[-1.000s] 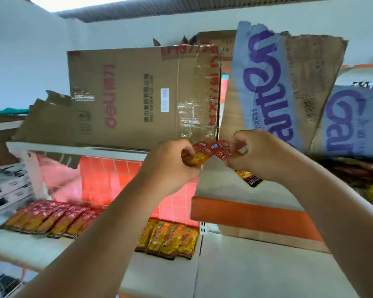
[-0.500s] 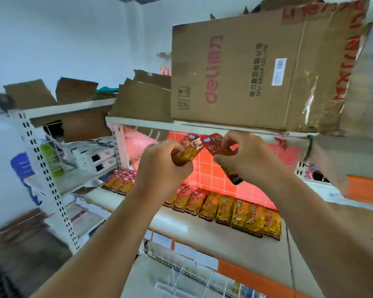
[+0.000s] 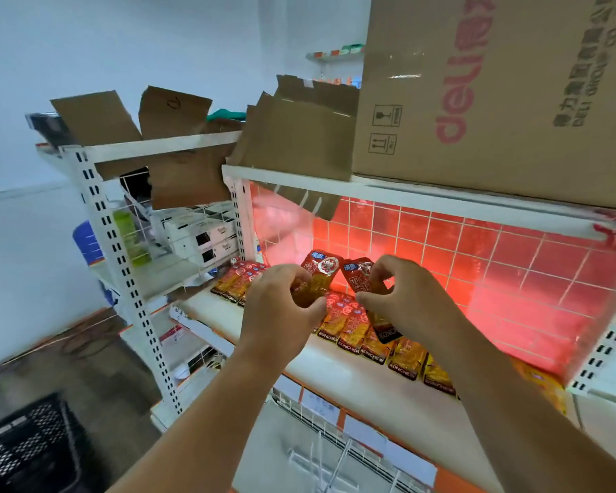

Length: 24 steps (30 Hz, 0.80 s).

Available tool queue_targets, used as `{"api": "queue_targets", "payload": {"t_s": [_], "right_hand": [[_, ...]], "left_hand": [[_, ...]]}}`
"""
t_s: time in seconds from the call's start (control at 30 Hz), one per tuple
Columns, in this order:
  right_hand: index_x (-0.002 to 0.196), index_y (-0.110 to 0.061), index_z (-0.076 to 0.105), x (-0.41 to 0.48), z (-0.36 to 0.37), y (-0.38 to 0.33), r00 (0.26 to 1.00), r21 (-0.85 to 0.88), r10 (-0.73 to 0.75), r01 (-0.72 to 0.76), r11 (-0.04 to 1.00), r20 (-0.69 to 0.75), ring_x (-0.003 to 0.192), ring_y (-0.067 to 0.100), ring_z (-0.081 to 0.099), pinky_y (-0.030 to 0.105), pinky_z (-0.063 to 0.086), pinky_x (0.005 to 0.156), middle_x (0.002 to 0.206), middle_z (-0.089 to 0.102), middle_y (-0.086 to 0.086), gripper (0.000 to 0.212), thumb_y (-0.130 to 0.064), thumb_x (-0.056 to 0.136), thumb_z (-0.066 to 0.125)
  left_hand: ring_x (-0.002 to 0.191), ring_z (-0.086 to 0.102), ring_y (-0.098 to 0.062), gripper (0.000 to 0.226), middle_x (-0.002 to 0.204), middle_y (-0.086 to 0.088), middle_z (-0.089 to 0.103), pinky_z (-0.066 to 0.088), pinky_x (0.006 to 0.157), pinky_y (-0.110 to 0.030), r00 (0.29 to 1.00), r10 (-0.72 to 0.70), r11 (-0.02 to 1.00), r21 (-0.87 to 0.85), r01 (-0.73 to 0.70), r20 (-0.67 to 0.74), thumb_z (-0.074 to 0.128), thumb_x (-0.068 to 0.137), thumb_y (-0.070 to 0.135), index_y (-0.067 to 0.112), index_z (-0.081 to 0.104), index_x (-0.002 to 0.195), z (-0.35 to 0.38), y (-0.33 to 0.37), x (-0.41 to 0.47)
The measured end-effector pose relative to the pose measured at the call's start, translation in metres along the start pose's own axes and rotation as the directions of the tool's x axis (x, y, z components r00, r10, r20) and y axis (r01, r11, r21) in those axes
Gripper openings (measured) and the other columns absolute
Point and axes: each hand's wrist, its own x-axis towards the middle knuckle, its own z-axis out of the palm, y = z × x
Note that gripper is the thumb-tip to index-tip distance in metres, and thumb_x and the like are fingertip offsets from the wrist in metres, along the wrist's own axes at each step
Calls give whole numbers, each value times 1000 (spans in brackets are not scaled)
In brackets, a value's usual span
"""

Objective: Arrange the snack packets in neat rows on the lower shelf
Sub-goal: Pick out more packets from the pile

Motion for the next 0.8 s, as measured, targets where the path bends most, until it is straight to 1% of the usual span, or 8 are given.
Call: {"api": "queue_targets", "payload": {"t_s": [0.13, 0.3, 0.43, 0.5, 0.57, 0.63, 0.7, 0.8], "right_hand": [[86, -24, 56, 33, 26, 16, 999, 16, 18, -18, 1000, 35, 92, 19, 58, 38, 52, 80, 101, 61, -2, 26, -40, 81, 76], [87, -28, 54, 72, 48, 43, 997, 57, 51, -55, 997, 59, 88, 11, 57, 33, 48, 68, 103, 58, -9, 27, -45, 82, 75], [87, -29, 55, 101, 67, 69, 991, 74, 96, -103, 992, 89, 89, 10, 55, 32, 45, 67, 103, 56, -11, 27, -44, 83, 76], [86, -29, 54, 111, 78, 80, 987, 83, 122, -131, 988, 107, 88, 10, 55, 33, 48, 70, 101, 56, -8, 27, -43, 82, 76], [84, -29, 53, 117, 94, 92, 979, 74, 155, -166, 983, 129, 86, 10, 55, 34, 49, 75, 98, 56, -7, 28, -44, 80, 76], [84, -28, 53, 119, 108, 101, 969, 40, 194, -202, 979, 152, 83, 9, 54, 31, 47, 70, 95, 56, -9, 31, -46, 79, 77], [83, -27, 53, 119, 120, 108, 961, -2, 230, -233, 973, 151, 81, 9, 54, 29, 45, 67, 92, 57, -9, 33, -48, 78, 77], [82, -25, 54, 119, 132, 115, 952, -50, 264, -259, 965, 157, 75, 11, 57, 29, 47, 66, 83, 59, -5, 31, -44, 79, 79]], "left_hand": [[98, 54, -18, 29, 98, 13, 60, 51, 85, -38, 1000, 1, 999, 46, -1, 0, 80, 79, 41, 30, 64, 100, 25, -25, 17], [96, 56, -15, 28, 98, 16, 57, 55, 85, -40, 999, -28, 1000, 15, 28, 35, 73, 77, 47, 33, 61, 98, 56, -48, 48], [97, 50, -10, 28, 99, 18, 54, 51, 83, -32, 996, -66, 997, 42, 63, 58, 76, 80, 45, 32, 63, 102, 90, -68, 65], [99, 51, -12, 29, 101, 21, 51, 54, 84, -34, 991, -95, 995, 25, 93, 89, 77, 80, 43, 32, 64, 105, 106, -80, 66], [100, 53, -15, 31, 104, 20, 52, 55, 84, -36, 986, -106, 994, 30, 103, 128, 77, 79, 41, 34, 63, 106, 121, -93, 64], [99, 53, -16, 34, 108, 14, 56, 53, 84, -36, 985, -87, 994, 73, 77, 149, 77, 78, 38, 32, 63, 109, 136, -107, 61], [95, 52, -17, 33, 107, 11, 59, 50, 82, -36, 985, -58, 991, 127, 38, 164, 75, 76, 36, 29, 62, 106, 148, -123, 58], [91, 52, -19, 32, 104, 9, 61, 47, 79, -33, 977, -24, 979, 201, -20, 213, 74, 72, 34, 26, 61, 101, 164, -145, 54]]}}
